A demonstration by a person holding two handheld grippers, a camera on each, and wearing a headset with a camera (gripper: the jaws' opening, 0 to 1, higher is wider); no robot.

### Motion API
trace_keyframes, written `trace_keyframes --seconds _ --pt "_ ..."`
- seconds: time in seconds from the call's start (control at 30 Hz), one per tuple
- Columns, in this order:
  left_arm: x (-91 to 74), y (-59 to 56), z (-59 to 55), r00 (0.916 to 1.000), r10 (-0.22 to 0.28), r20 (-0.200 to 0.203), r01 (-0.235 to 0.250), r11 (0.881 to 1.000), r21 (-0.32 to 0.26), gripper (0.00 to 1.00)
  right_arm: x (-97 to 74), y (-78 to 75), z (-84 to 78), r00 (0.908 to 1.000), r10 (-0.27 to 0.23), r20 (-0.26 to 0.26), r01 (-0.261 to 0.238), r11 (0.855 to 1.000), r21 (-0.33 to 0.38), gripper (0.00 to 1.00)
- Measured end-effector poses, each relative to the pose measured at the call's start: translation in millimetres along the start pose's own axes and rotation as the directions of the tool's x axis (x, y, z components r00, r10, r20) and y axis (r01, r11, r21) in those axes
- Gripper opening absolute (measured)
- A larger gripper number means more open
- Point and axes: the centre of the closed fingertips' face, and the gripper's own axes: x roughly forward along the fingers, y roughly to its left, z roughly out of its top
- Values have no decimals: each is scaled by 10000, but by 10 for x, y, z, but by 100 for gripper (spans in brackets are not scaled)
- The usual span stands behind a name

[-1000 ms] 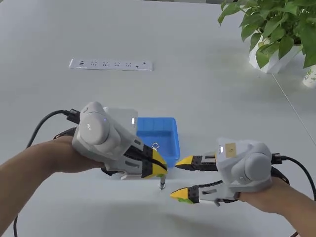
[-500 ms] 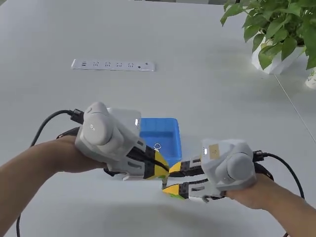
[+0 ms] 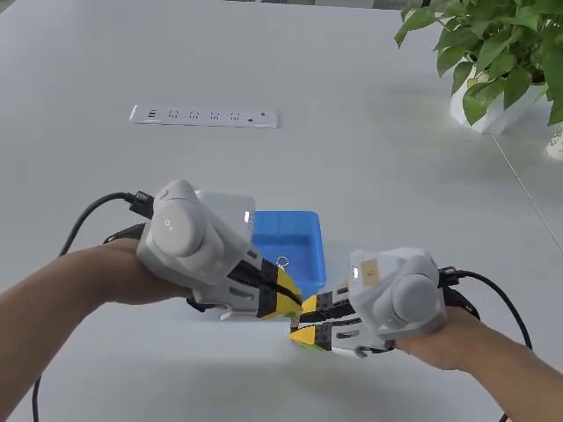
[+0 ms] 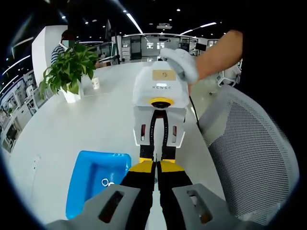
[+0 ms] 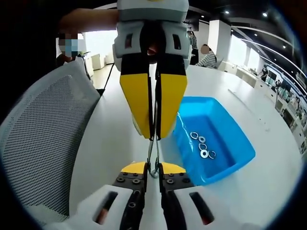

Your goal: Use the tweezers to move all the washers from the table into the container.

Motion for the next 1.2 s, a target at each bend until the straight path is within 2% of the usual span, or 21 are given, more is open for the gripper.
trace_keyframes --seconds 0.93,1.2 --pt "-3 -24 -12 9999 8 -134 -8 10000 -6 5 9 32 -14 9999 51 -88 -49 9998 200 7" --pt "-63 -19 25 9999 111 -7 -111 9998 -164 6 -20 34 56 10000 34 10 -34 9997 233 7"
